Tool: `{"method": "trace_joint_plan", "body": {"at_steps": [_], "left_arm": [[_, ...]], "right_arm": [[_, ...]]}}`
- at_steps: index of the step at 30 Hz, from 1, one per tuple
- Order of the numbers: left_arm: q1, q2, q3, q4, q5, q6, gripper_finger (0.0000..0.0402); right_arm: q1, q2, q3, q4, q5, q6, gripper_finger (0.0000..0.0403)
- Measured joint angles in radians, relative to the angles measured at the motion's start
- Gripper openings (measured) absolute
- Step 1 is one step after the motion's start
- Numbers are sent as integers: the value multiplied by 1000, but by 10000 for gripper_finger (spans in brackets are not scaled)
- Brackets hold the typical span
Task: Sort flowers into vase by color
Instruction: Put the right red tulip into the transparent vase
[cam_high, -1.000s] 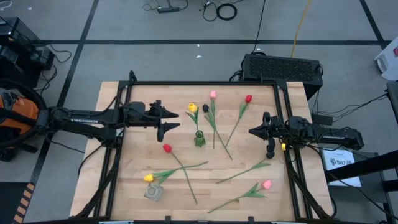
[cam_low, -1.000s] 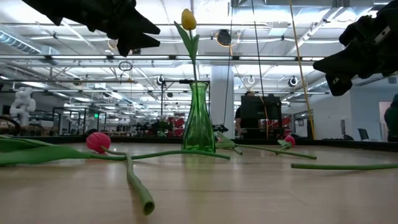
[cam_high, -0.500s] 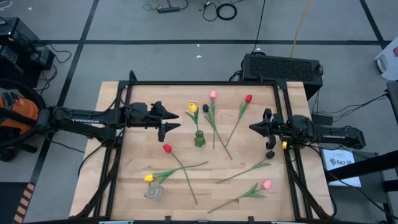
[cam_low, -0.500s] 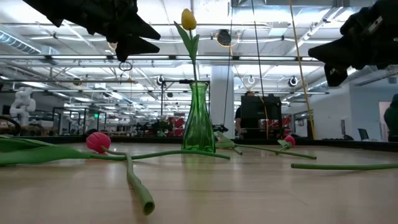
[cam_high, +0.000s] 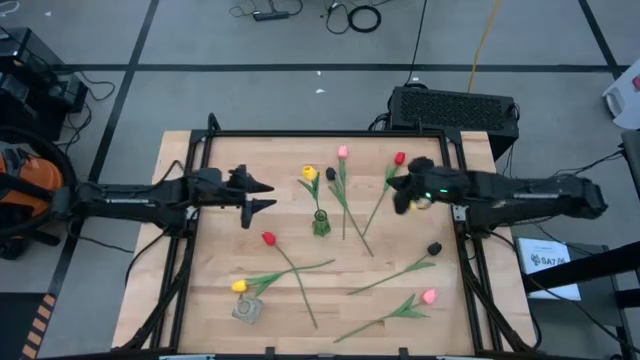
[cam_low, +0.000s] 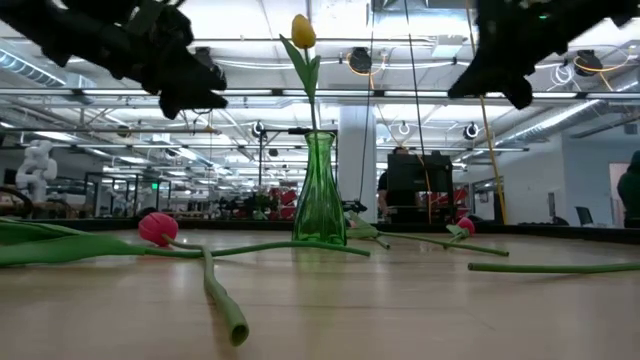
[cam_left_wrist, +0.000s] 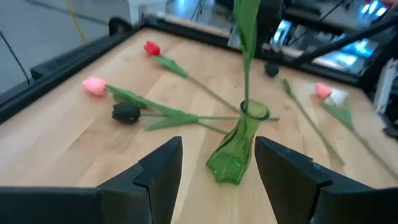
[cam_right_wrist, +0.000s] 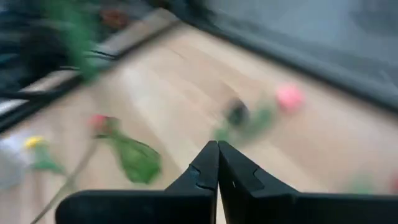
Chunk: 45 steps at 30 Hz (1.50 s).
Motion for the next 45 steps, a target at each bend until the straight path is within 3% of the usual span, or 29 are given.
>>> {"method": "trace_joint_plan", "body": {"at_steps": [3,5,10,26,32,38,45], "left_arm": [[8,-103,-42,-3,3,-3,209],[7,-163,-62,-3,4,-8,209],[6,-252,-75,-9,10,-9,209],[6,-271,-75,-12,25,-9,209],[6,-271,-75,-12,26,-11,209],[6,-271,-75,-12,26,-10,209],[6,-271,-74,-11,25,-11,209]], "right_arm": [[-37,156,124,-271,50,327,0],[-63,241,167,-393,48,459,0],[-132,389,186,-423,-27,659,15],[-293,749,186,-227,-60,723,132],[-347,841,188,-217,-93,720,148],[-359,895,193,-191,-116,660,124],[-367,850,185,-138,-124,541,12]]}}
